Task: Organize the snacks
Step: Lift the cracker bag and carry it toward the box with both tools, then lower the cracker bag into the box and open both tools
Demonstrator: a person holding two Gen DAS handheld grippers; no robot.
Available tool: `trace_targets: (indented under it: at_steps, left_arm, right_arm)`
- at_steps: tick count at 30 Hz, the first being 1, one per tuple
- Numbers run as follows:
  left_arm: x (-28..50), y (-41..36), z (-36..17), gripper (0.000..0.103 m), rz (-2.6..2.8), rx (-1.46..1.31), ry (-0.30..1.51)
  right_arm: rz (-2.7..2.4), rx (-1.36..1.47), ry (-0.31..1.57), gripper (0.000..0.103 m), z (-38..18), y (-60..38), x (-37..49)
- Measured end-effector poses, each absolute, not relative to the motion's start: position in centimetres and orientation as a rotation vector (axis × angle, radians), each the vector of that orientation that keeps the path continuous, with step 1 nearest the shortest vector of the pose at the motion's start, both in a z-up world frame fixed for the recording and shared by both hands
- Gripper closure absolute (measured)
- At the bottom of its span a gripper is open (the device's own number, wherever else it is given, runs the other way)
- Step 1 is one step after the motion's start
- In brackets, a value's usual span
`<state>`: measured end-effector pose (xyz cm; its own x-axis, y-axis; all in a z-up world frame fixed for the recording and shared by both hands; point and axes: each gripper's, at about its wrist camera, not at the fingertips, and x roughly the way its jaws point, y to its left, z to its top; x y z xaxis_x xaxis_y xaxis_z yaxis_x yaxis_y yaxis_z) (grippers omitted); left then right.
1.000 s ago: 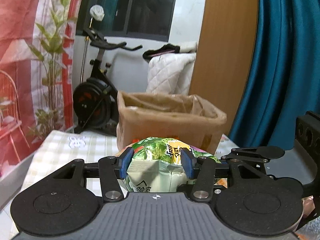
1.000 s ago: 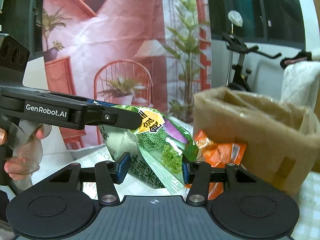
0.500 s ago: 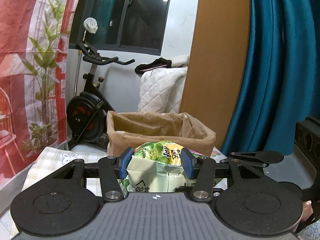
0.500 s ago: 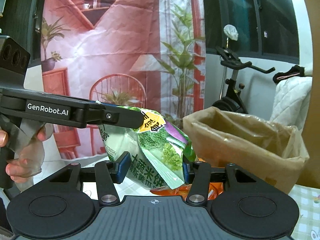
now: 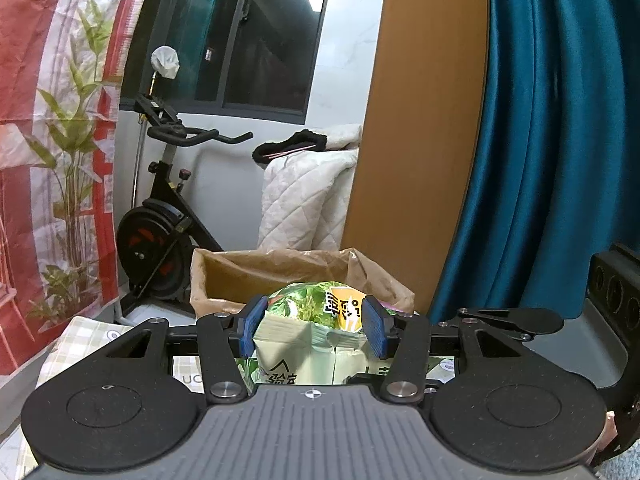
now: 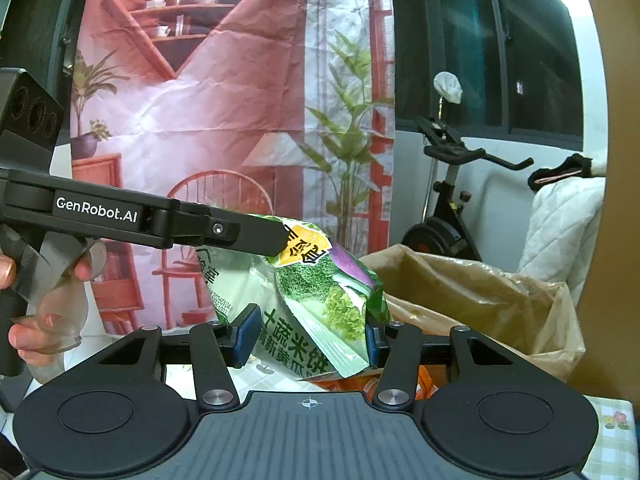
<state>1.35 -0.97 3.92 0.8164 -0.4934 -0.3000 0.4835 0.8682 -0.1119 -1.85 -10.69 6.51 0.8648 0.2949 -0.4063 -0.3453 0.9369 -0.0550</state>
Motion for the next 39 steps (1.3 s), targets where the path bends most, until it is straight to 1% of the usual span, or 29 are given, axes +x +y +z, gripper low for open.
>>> trace_targets:
  at_steps: [12,16,20,23,32,39]
  left_arm:
    - [3.5,-2.1,6.1,0.05,-0.565,-0.05,0.29]
    - [4.0,-2.6,5.8,0.05,-0.564,-0.047,0.304]
    - [4.7,-2.4,5.7,0.05,-0.554,-0.054,0.332]
    - [4.7,-1.8,6.1,0.05,-0.549,-0.07,0.326]
    - [4.4,-1.2,7.0,0.05,-0.539,-0.086,0.3]
    - [6.7,-2.7,6.8,0.049,-0.543,-0.095,0.253]
  right_arm:
    - [0.316,-0.126,0.348,0.057,9.5,-13.2,-0.7]
    - [0.32,-0.094,0.375,0.056,9.7,-14.2,0.1]
    - [0.348,0.051,0.457,0.056,10.2,-15.6,2.0]
    - [0.363,0.099,0.47,0.056,10.9,-16.2,3.0]
    - [0.364,0.051,0.434,0.056,12.0,-15.2,3.4]
    - [0.297,-0.153,0.368,0.056,12.4,-14.2,4.0]
